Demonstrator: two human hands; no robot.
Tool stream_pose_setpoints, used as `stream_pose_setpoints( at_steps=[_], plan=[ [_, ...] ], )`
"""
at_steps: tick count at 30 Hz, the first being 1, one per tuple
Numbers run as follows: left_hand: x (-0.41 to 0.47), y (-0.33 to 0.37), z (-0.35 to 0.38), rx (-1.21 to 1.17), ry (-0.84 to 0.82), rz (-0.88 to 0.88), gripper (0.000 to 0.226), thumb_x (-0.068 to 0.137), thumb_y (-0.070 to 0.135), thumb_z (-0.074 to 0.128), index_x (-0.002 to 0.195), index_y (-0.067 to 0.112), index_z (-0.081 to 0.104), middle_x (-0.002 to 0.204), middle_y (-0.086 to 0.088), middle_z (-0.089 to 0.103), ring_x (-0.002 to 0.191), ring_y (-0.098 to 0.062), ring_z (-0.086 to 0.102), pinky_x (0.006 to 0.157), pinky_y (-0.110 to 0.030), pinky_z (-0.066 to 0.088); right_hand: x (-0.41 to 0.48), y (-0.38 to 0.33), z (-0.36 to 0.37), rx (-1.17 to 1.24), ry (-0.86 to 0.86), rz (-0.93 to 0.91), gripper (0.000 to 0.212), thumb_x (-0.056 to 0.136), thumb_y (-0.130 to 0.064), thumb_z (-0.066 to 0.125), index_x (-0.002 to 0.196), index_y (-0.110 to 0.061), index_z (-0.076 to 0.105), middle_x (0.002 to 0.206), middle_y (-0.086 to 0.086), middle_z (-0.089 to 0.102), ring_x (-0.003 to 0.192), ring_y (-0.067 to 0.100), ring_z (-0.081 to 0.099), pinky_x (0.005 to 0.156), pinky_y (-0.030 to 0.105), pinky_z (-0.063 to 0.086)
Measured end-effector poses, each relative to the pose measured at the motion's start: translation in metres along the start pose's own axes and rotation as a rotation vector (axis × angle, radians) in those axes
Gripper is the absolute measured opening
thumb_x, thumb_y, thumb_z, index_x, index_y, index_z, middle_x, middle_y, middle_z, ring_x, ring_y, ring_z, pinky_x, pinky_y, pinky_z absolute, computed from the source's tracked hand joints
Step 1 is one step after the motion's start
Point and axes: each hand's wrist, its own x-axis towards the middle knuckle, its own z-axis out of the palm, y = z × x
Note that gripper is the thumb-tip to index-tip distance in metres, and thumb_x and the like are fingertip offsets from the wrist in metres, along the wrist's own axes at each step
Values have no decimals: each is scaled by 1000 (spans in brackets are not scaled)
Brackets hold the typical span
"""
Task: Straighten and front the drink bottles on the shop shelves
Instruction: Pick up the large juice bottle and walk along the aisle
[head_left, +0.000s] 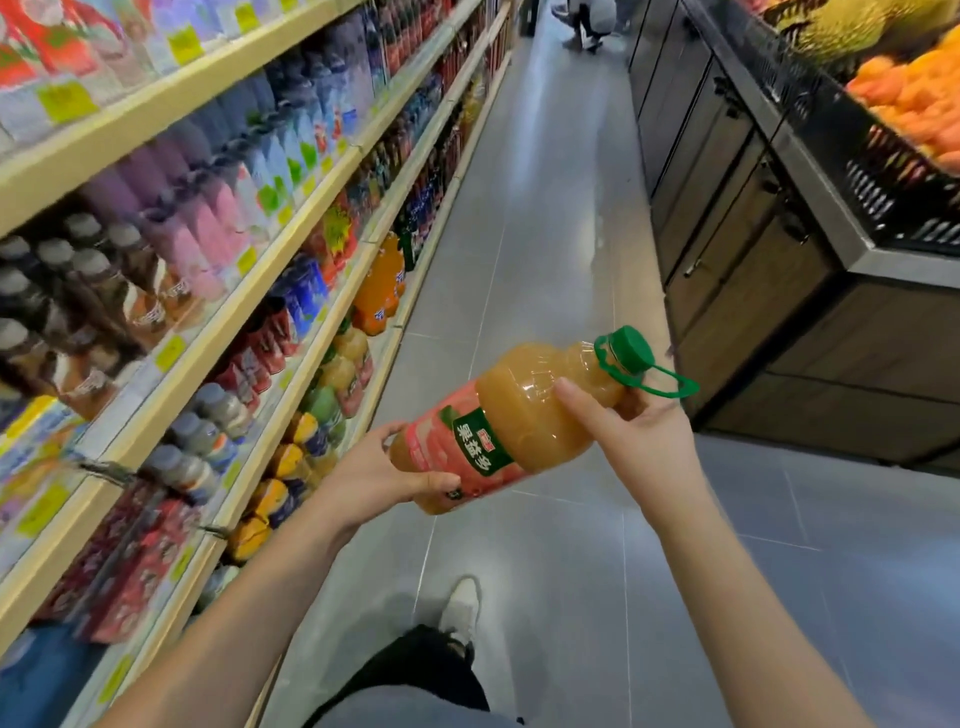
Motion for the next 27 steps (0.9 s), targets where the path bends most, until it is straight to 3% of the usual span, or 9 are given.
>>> stream_pose_setpoints(
  at_steps=[4,9,11,13,15,18,20,25,27],
  plan=[
    [68,33,-6,2,-19,-7,105,39,40,103,131,26,53,110,2,72,94,-7,72,76,-26,60,78,6,7,33,-18,-23,42,79,-22,88,114,-37,69,115,-14,74,108,6,70,86,24,59],
    [134,67,-5,-11,-7,-43,107,41,37,103,135,27,51,109,3,73,94,-8,73,86,-38,60,161,13,7,-5,-28,3,49,72,-42,90,116,-43,69,119,-13,73,113,9,69,96,44,58],
    [156,78,-3,-7,7,-63,112,38,41,103,136,28,50,111,4,72,95,-8,73,86,-38,60,190,17,6,-6,-36,6,49,68,-48,90,111,-53,68,120,-17,72,114,6,68,95,39,58],
    [189,90,-1,-10,28,-80,117,36,45,102,138,27,48,115,3,70,99,-10,71,89,-38,59,230,28,4,0,-65,26,48,66,-51,90,107,-61,67,119,-24,71,112,-1,67,89,23,59],
    [219,102,3,-23,53,-90,118,37,43,102,140,25,46,114,4,71,98,-8,72,87,-35,59,269,38,3,-3,-104,38,49,67,-50,91,109,-57,68,118,-27,70,110,-4,66,83,12,55],
    [266,117,12,-55,97,-111,114,44,31,102,141,23,43,108,7,71,88,-1,72,70,-18,57,331,52,1,22,-183,28,48,74,-36,91,118,-32,71,117,-15,74,111,4,68,89,18,56],
    [296,129,20,-106,138,-126,112,46,26,101,141,21,42,109,4,71,87,-1,73,66,-16,56,375,59,1,45,-241,9,45,76,-30,90,117,-26,72,116,-11,74,111,7,69,90,20,57],
    [357,165,37,-148,259,-151,100,49,24,100,134,21,47,108,3,72,89,-4,73,67,-19,58,479,67,1,68,-397,-31,40,79,-25,89,116,-24,72,114,-12,75,108,4,69,84,14,55],
    [377,176,36,-161,301,-162,103,48,29,101,135,22,47,111,3,72,94,-8,73,81,-29,60,517,67,7,58,-469,-45,40,81,-24,87,118,-20,71,115,-9,75,109,7,70,86,18,56]
  ],
)
